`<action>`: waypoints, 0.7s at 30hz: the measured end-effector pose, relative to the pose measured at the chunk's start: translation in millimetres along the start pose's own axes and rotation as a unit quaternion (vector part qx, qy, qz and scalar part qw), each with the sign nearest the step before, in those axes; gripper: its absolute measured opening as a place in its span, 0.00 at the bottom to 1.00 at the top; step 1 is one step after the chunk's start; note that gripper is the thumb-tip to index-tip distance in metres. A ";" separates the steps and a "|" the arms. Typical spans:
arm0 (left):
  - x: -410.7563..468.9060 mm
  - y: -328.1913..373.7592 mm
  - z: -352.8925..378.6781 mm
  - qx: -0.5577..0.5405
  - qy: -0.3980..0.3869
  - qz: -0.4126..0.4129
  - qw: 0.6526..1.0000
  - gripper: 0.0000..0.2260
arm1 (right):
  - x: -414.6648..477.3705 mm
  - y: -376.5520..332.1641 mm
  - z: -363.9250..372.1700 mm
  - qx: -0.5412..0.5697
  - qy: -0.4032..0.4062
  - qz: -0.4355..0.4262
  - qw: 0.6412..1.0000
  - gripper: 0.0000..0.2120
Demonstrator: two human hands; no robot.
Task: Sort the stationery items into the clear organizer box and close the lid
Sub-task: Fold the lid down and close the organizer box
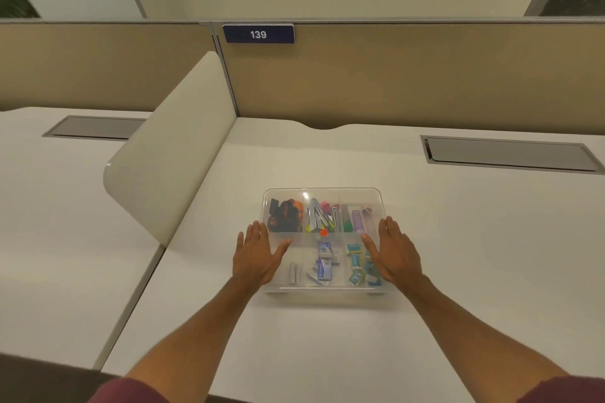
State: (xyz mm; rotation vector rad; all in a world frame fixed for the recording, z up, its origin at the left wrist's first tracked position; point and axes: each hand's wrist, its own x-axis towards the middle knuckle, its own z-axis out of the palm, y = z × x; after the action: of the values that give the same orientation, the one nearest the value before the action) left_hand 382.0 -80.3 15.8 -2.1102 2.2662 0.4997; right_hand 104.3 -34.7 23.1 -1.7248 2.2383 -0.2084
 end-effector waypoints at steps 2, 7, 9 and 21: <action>-2.8 0.6 -1.4 0.001 -0.020 -0.002 1.000 0.37 | -0.2 -0.2 -2.1 -0.012 -0.018 -0.004 1.000 0.34; -1.2 0.5 -5.3 -0.001 -0.027 -0.012 1.000 0.36 | 0.0 1.0 -3.5 -0.031 -0.055 0.001 0.998 0.35; -2.4 -1.2 -6.2 0.009 -0.022 -0.008 1.000 0.35 | 0.8 1.8 -4.3 -0.032 -0.060 0.001 0.998 0.34; 0.4 -2.4 -11.4 -0.014 0.056 0.018 0.998 0.31 | -9.1 -4.2 -4.6 -0.009 -0.008 0.019 1.000 0.33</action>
State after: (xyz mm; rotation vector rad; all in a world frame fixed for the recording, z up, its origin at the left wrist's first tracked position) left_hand 386.7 -83.5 26.0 -2.1654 2.3742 0.4268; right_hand 108.8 -27.5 30.0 -1.6862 2.2666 -0.1655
